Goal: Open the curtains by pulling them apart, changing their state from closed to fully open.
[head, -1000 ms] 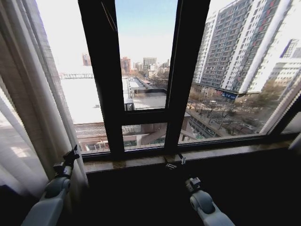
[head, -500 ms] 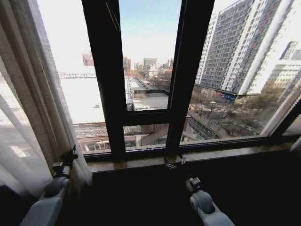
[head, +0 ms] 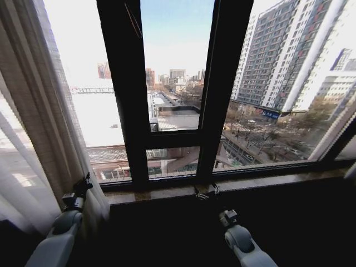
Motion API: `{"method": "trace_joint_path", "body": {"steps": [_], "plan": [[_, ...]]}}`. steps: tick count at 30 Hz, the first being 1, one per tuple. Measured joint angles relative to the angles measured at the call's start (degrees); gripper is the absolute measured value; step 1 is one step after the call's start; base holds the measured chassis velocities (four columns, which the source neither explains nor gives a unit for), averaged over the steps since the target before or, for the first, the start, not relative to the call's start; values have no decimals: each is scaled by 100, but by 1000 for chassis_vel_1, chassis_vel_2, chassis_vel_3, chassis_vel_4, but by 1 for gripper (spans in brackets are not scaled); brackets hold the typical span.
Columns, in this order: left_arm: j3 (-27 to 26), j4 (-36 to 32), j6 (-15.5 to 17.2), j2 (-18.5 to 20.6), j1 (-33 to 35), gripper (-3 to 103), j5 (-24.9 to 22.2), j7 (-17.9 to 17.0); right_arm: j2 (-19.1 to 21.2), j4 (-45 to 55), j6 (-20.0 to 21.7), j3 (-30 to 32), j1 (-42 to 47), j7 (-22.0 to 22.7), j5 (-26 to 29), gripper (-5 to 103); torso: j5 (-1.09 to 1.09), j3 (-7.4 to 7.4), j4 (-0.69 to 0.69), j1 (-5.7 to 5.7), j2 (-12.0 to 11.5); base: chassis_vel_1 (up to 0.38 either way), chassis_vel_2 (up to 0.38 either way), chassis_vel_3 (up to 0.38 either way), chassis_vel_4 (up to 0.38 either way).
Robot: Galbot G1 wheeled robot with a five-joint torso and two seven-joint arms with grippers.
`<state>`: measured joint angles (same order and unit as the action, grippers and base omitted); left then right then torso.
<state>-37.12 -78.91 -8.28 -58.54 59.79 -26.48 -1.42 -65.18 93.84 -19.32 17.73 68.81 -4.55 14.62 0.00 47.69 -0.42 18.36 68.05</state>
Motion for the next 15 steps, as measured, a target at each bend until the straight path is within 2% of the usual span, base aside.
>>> {"method": "trace_joint_path", "body": {"steps": [6,15], "plan": [[-2,-45,-6,-16,14,0,7,0,0,0,0,0,0,0,0,100,0,2,0,4,-2,-47,101,46,-97],[-55,-76,-18,31,85,0,-10,-1,0,0,0,0,0,0,0,100,1,0,0,0,0,0,0,0,0]]}}
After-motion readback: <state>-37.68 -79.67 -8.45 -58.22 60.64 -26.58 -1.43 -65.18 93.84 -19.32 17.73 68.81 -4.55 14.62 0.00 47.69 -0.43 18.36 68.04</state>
